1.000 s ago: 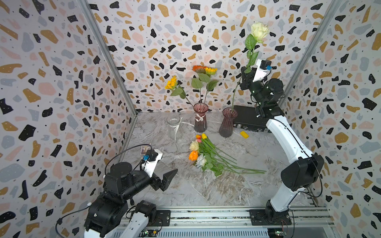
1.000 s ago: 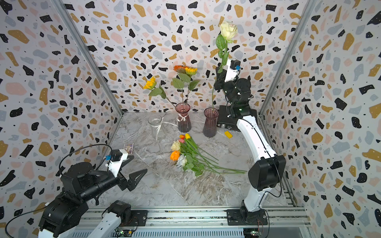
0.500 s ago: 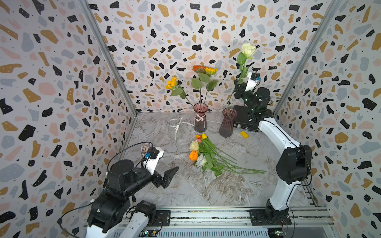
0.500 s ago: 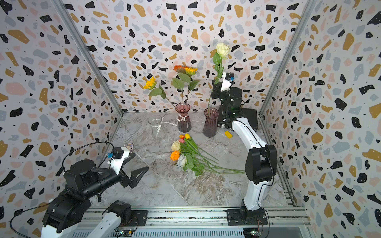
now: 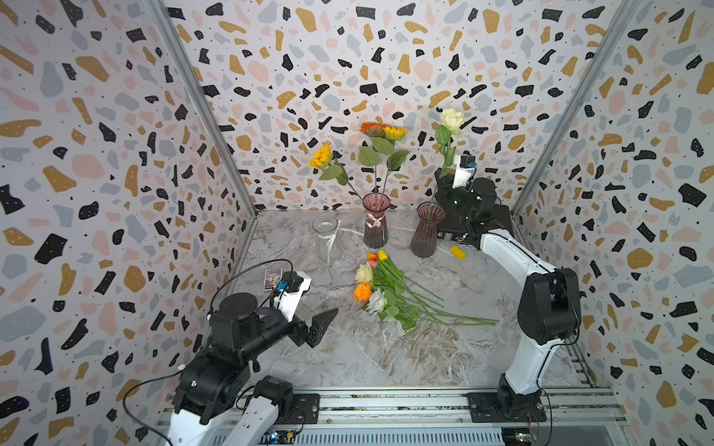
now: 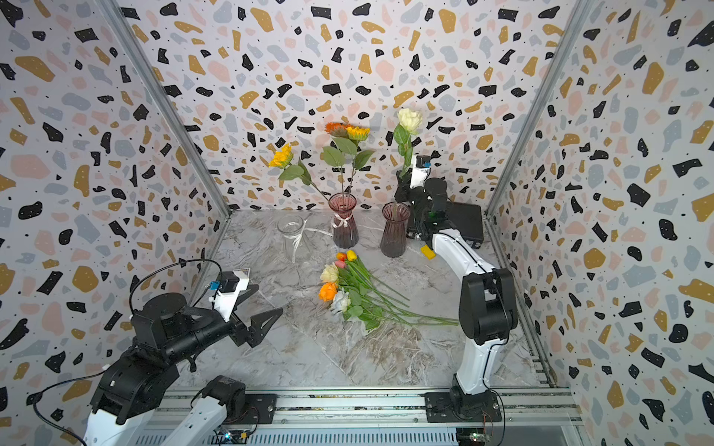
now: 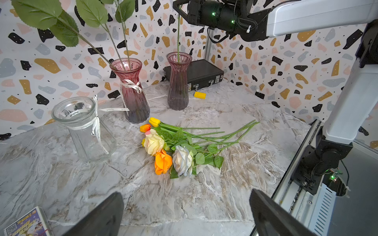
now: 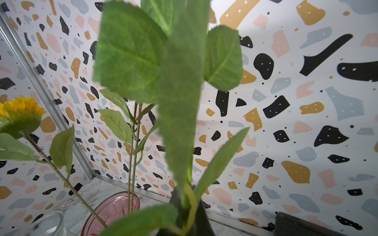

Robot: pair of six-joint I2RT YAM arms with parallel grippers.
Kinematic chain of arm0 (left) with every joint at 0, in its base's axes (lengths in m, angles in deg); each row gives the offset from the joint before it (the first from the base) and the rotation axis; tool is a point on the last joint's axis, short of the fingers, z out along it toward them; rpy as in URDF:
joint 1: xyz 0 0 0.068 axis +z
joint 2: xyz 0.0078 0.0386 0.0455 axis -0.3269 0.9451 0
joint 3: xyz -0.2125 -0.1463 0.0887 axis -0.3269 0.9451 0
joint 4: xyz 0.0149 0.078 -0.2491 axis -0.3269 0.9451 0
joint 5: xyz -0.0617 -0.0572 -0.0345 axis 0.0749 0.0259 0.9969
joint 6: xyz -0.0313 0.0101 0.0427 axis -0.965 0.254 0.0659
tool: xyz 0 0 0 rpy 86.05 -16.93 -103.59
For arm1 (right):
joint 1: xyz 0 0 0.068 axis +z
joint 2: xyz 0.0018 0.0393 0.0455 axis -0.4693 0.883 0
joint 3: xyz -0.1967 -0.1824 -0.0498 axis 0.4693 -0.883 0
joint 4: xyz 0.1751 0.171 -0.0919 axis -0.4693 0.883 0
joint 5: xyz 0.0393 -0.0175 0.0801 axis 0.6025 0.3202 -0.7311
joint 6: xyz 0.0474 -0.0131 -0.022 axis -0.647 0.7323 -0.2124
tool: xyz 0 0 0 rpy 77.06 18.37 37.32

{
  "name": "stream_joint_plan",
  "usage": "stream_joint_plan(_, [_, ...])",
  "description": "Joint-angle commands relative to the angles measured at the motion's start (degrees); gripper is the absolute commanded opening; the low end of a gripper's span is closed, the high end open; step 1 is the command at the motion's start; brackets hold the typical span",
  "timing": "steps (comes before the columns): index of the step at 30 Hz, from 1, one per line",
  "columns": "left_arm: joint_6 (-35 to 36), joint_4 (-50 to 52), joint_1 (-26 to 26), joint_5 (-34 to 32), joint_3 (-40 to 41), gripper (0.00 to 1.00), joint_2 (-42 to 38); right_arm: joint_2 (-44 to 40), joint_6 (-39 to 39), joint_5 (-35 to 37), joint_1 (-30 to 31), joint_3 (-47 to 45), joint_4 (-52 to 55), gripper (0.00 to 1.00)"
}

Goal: Arrange the flowers in different vases according to their variety
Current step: Insert the flower into the vase.

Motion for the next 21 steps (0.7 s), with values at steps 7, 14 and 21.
stream_joint_plan(7, [-1.27,-4.93,-0.34,1.66,1.32,1.0,1.23,-0.31,3.73,0.87,0.15,-0.25,2.51,0.22])
stream_joint_plan(14, [-1.8,-3.46,-0.3,1.23,0.26,1.0,1.95,-1.39,3.46,0.81,0.15,-2.54,2.35,0.34])
stream_joint_plan(21, [-3.14,-0.97,-0.27,1.41,-1.55,0.99,4.24,-5.5,3.26,-0.7,0.32,-5.01,3.77,0.41])
